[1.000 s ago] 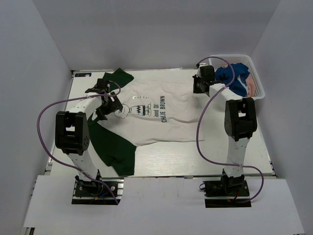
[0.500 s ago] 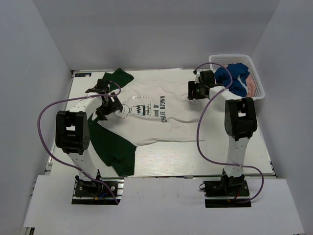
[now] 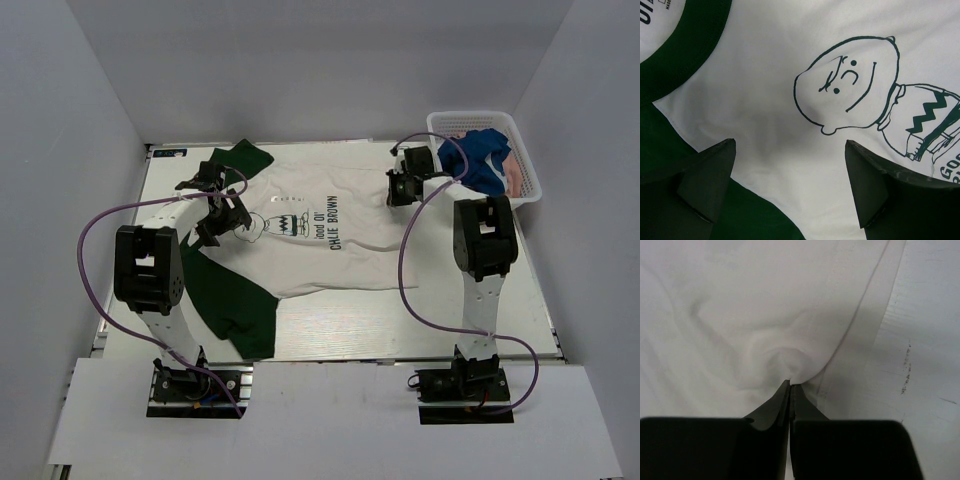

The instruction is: Fold and stack the t-shirts

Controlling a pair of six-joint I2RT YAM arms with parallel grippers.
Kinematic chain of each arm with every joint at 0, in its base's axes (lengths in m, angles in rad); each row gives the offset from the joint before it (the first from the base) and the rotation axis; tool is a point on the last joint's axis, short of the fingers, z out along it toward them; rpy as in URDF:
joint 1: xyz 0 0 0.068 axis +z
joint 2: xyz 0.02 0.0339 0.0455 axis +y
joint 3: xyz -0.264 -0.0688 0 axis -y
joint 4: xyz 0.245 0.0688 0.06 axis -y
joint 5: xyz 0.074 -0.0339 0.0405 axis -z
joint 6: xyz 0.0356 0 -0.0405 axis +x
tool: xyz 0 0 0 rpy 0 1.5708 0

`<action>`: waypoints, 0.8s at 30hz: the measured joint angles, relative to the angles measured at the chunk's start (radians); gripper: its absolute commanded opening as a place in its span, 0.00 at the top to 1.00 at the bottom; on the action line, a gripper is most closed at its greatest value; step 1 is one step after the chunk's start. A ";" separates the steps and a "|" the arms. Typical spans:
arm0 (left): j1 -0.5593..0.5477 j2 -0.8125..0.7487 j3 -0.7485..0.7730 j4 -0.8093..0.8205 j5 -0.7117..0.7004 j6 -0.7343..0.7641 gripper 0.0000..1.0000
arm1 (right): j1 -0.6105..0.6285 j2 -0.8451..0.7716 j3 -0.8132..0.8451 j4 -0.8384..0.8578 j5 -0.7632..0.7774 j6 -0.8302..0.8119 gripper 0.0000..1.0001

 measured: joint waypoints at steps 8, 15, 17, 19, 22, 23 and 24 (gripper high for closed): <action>0.000 0.000 -0.003 0.000 0.000 0.000 0.00 | 0.000 0.001 0.060 -0.004 0.068 0.043 1.00; 0.000 0.005 -0.008 0.004 0.000 0.000 0.00 | 0.000 0.004 0.167 -0.063 0.158 0.051 1.00; 0.000 0.006 -0.009 0.004 0.000 0.000 0.00 | 0.000 0.018 0.213 -0.098 0.199 0.056 1.00; 0.000 0.007 -0.009 0.004 0.000 0.000 0.00 | 0.000 0.053 0.278 -0.134 0.240 0.062 1.00; 0.000 0.007 -0.009 0.005 0.000 0.000 0.00 | -0.001 0.107 0.344 -0.172 0.279 0.069 0.80; 0.000 0.007 -0.009 0.005 0.000 0.000 0.00 | -0.001 0.119 0.350 -0.182 0.283 0.068 0.74; 0.000 0.007 -0.009 0.005 0.000 0.000 0.00 | -0.001 0.129 0.354 -0.196 0.286 0.067 0.63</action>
